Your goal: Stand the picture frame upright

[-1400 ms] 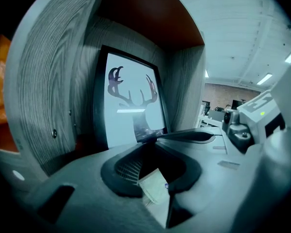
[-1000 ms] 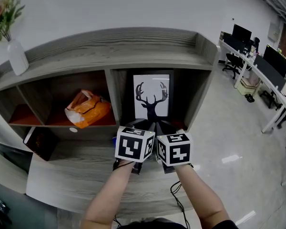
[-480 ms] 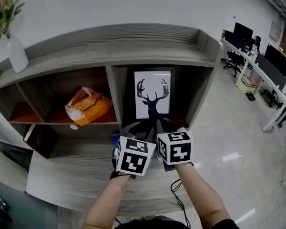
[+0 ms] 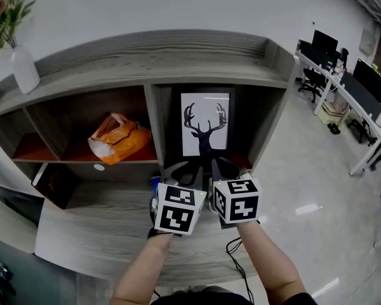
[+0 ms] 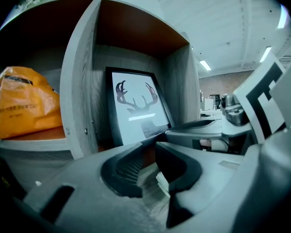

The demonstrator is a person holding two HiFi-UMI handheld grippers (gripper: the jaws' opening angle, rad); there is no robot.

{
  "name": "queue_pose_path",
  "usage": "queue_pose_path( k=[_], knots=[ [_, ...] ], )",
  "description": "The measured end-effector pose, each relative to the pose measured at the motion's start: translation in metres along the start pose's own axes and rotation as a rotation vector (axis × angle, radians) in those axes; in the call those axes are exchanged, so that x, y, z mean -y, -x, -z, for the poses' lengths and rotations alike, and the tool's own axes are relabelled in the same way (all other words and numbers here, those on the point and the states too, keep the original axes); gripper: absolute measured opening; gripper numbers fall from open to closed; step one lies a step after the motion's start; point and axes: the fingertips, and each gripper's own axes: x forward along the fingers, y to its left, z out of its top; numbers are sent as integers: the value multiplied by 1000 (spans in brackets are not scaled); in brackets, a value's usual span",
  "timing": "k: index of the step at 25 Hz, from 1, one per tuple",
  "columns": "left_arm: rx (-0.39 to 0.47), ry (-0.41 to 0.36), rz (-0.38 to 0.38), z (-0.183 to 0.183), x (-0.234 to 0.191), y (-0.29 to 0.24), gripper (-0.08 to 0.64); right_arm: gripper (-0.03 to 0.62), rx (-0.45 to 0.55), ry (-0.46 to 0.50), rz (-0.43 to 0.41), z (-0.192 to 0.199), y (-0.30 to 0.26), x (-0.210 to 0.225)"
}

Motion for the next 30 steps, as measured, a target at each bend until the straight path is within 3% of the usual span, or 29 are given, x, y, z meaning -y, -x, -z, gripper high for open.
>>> queue_pose_path(
  k=[11, 15, 30],
  knots=[
    [193, 132, 25, -1, 2, 34, 1, 2, 69, -15, 31, 14, 40, 4],
    [241, 189, 73, 2, 8, 49, -9, 2, 88, -44, 27, 20, 57, 1],
    [189, 172, 94, 49, 20, 85, -5, 2, 60, -105, -6, 61, 100, -17]
  ],
)
